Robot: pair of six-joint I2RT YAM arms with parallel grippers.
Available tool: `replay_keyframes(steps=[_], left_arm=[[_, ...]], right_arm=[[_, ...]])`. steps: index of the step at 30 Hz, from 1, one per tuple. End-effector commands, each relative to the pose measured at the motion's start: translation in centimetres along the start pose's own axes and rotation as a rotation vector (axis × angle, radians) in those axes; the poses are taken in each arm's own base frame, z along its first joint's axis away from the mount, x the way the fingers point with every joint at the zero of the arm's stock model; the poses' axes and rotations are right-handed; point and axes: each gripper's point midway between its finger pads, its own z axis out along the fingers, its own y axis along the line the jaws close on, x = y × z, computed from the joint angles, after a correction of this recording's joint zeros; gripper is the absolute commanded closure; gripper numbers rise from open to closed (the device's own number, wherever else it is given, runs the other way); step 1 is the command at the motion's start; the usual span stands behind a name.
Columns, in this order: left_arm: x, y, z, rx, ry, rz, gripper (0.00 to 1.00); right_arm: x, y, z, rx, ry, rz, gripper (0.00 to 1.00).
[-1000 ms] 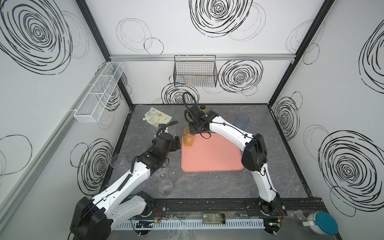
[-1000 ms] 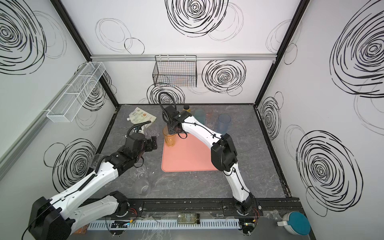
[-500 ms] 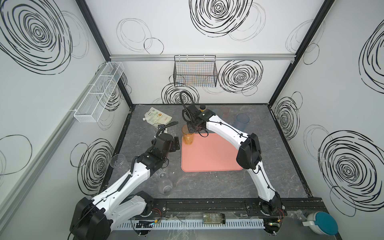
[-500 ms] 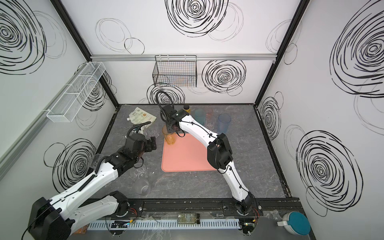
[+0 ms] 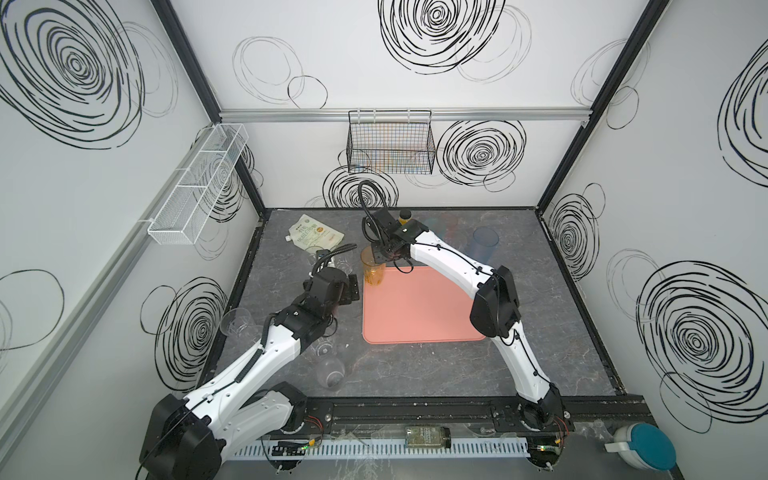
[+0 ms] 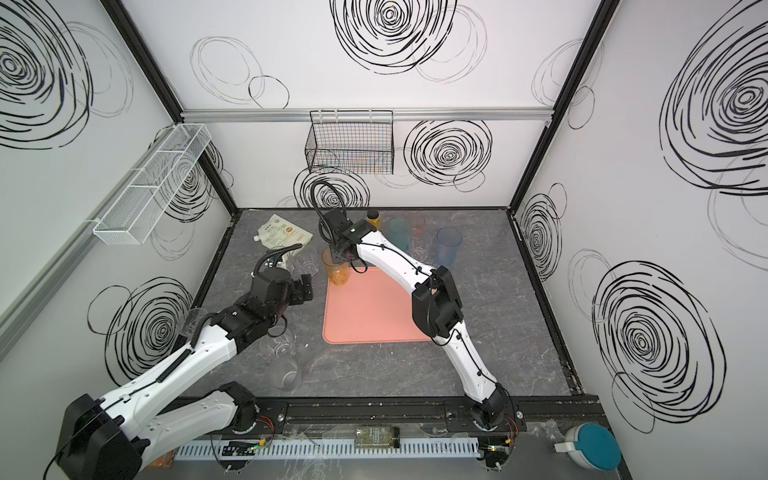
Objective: Place the glasses into the tray
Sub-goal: 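Carry the yellow cup over the tray and set it down upright, then open and withdraw the right gripper while the left gripper lowers toward the tray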
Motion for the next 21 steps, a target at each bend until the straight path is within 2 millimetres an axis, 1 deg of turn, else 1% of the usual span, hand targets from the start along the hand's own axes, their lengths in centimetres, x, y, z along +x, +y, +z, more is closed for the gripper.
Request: replay_keyframes(steps=[1, 4, 8, 10, 14, 17, 20, 21], left_arm=[[-0.7, 0.0, -0.2, 0.000, -0.032, -0.014, 0.04], [-0.7, 0.2, -0.2, -0.006, -0.032, -0.013, 0.04], [-0.8, 0.2, -0.2, -0.008, -0.035, -0.014, 0.04], [-0.9, 0.3, -0.1, -0.010, -0.038, -0.009, 0.04], [-1.5, 0.1, -0.3, -0.007, -0.050, 0.004, 0.04], [-2.4, -0.7, -0.6, 0.014, -0.066, 0.037, 0.04], [-3.0, -2.4, -1.1, 0.063, -0.083, 0.074, 0.04], [-3.1, -3.0, -1.3, 0.083, -0.092, 0.086, 0.04]], right_arm=[[-0.9, -0.1, -0.8, -0.008, -0.024, 0.021, 0.67], [-1.9, -0.1, -2.3, -0.038, -0.045, 0.035, 0.61], [-3.0, -0.3, -4.5, -0.085, -0.068, 0.059, 0.54], [-3.4, -0.7, -5.8, -0.101, -0.070, 0.072, 0.51], [-3.7, -2.2, -7.9, -0.135, -0.055, 0.127, 0.48], [-3.8, -4.1, -9.8, -0.128, -0.076, 0.133, 0.46], [-3.9, -7.1, -11.8, -0.115, -0.120, 0.166, 0.46], [-4.0, -8.8, -12.4, -0.099, -0.137, 0.188, 0.45]])
